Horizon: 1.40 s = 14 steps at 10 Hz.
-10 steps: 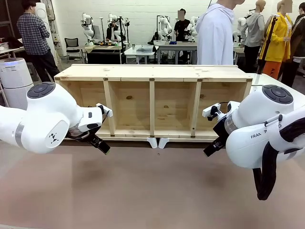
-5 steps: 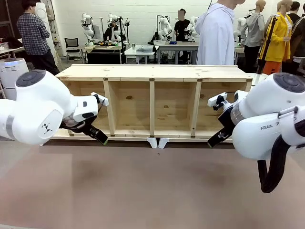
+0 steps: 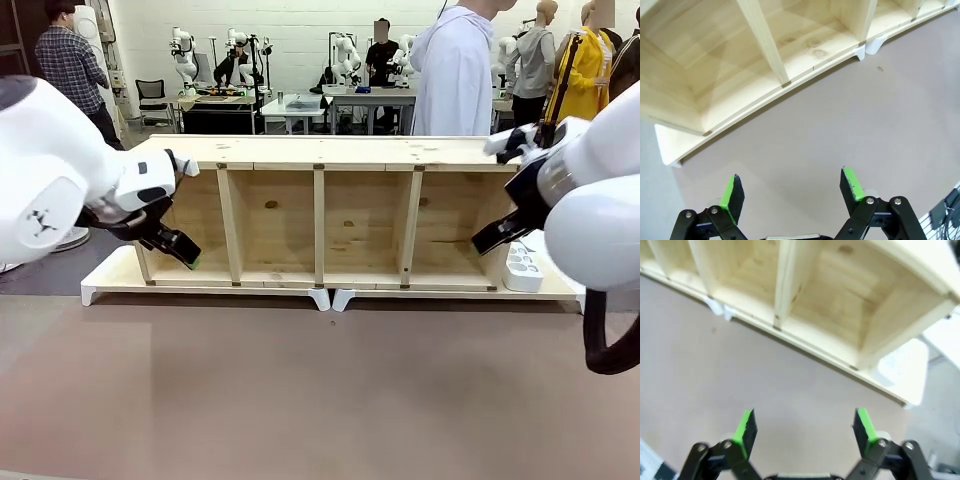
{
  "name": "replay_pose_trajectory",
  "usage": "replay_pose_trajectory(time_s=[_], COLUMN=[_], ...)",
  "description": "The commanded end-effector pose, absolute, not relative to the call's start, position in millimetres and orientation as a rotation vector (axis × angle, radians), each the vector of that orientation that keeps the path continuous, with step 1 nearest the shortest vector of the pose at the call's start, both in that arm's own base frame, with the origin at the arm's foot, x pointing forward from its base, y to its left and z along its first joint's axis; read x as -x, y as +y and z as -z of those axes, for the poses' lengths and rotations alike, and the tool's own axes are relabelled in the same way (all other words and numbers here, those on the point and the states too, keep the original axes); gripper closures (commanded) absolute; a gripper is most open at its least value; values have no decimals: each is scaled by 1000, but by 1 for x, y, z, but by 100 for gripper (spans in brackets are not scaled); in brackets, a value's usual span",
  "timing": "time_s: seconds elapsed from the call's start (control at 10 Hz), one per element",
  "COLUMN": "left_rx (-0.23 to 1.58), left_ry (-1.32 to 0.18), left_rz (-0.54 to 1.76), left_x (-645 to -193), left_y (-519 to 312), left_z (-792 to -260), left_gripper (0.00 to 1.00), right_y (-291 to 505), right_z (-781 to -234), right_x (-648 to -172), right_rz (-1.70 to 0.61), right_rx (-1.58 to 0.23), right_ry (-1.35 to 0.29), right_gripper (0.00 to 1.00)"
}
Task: Perform cable management.
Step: When the cord part of the Power Cable appears at the lower middle area of the table and stops, grasp the cord part of the Power Cable.
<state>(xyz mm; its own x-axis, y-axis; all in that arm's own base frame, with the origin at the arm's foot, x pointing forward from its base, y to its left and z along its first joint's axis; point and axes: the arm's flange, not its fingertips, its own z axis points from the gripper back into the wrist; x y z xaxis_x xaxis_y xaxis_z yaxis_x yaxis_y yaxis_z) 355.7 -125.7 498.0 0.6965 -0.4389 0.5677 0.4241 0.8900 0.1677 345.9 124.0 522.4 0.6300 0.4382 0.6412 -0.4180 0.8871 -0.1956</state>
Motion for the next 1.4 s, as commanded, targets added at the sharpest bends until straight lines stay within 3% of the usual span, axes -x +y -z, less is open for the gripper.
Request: replay_pose_trajectory(time_s=[0.0,0.6,1.0,1.1,1.3], left_rx=[-87,-102,-79,-90,-90], left_ry=[-652,-791,-815,-783,-783], left_rz=[420,222,186,210,210], left_x=[-245,-171,-159,-220,-220], left_y=[-95,-51,-37,-77,-77], left_z=[-449,-456,-447,-620,-620], left_gripper=[0,0,0,0,0], right_y=[89,57,65,81,81], right_z=[-477,-484,-477,-610,-610], right_x=[-252,-202,-204,-260,-260], right_rz=[-429,-334,-347,-356,-356], right_rx=[61,59,43,53,53], right_ry=[-783,-868,-850,-855,-855], right_gripper=[0,0,0,0,0])
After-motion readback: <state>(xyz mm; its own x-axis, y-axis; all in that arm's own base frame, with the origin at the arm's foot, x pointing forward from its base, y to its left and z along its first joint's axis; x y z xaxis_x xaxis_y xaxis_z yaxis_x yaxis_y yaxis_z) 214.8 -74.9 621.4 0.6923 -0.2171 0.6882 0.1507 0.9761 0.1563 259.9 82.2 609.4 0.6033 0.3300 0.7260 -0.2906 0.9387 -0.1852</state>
